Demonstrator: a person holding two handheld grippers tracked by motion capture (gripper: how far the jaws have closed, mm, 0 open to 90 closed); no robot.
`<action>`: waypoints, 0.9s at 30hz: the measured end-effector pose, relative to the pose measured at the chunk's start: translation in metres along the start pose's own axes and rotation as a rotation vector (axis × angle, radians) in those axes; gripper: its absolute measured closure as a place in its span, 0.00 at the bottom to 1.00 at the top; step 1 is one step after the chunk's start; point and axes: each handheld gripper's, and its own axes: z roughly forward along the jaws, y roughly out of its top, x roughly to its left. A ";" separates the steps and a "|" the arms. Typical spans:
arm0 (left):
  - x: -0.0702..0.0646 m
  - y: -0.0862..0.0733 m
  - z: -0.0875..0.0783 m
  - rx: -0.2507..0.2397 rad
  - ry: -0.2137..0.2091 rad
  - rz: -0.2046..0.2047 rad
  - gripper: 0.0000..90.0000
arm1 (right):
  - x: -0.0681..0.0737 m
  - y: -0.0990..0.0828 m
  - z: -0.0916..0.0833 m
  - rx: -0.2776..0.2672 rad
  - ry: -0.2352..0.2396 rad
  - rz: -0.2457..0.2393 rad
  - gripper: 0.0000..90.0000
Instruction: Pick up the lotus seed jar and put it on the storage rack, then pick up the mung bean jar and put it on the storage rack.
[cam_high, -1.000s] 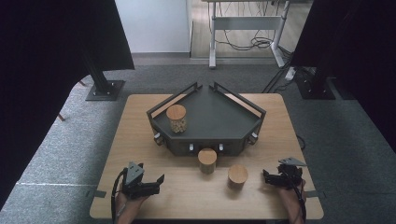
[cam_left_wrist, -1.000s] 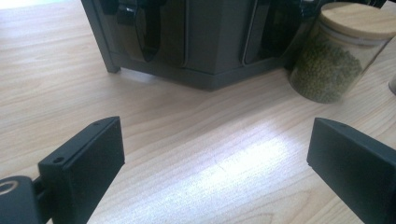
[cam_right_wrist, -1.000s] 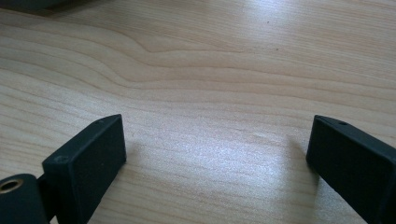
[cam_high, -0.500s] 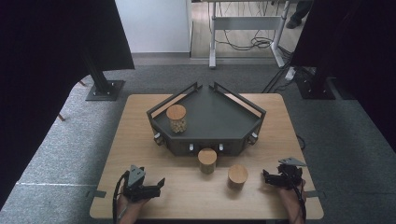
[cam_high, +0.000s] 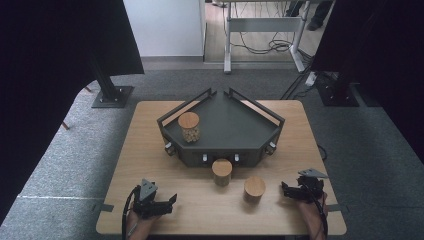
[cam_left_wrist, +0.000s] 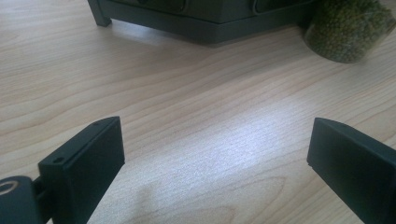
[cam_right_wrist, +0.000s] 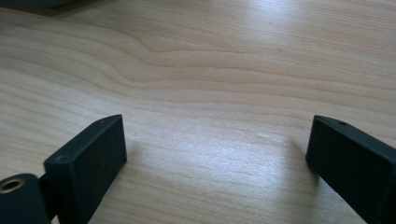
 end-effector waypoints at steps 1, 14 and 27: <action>0.000 0.000 0.000 0.002 0.000 0.000 0.04 | 0.000 -0.001 0.000 -0.003 0.006 -0.007 0.06; -0.002 -0.001 0.006 0.044 0.020 0.007 0.04 | 0.009 -0.007 -0.013 -0.098 -0.008 -0.009 0.05; 0.000 0.001 0.013 0.087 0.035 0.013 0.04 | 0.015 -0.006 -0.023 -0.140 -0.013 -0.018 0.05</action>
